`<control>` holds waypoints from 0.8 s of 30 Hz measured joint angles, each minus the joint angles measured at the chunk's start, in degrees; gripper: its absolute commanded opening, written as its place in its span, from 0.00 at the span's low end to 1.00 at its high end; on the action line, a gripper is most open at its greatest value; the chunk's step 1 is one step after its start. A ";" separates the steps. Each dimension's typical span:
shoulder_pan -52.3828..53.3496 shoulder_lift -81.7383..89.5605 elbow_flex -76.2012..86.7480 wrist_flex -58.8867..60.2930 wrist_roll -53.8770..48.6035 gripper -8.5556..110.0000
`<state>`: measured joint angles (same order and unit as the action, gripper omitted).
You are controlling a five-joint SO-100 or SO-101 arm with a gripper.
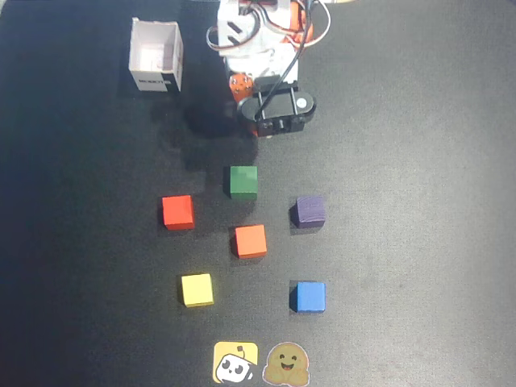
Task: Put the yellow cube on top of the blue cube.
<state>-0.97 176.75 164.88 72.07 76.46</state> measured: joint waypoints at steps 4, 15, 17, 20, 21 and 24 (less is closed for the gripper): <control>0.00 0.00 0.00 0.00 0.00 0.08; 0.44 0.00 0.00 0.00 -0.26 0.07; 0.44 0.00 0.00 0.00 0.00 0.08; 0.44 0.00 0.00 -0.62 2.81 0.08; 0.44 0.00 0.00 -1.32 2.99 0.08; 0.79 0.00 0.00 -4.39 0.53 0.08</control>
<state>-0.18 176.75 164.88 67.68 76.99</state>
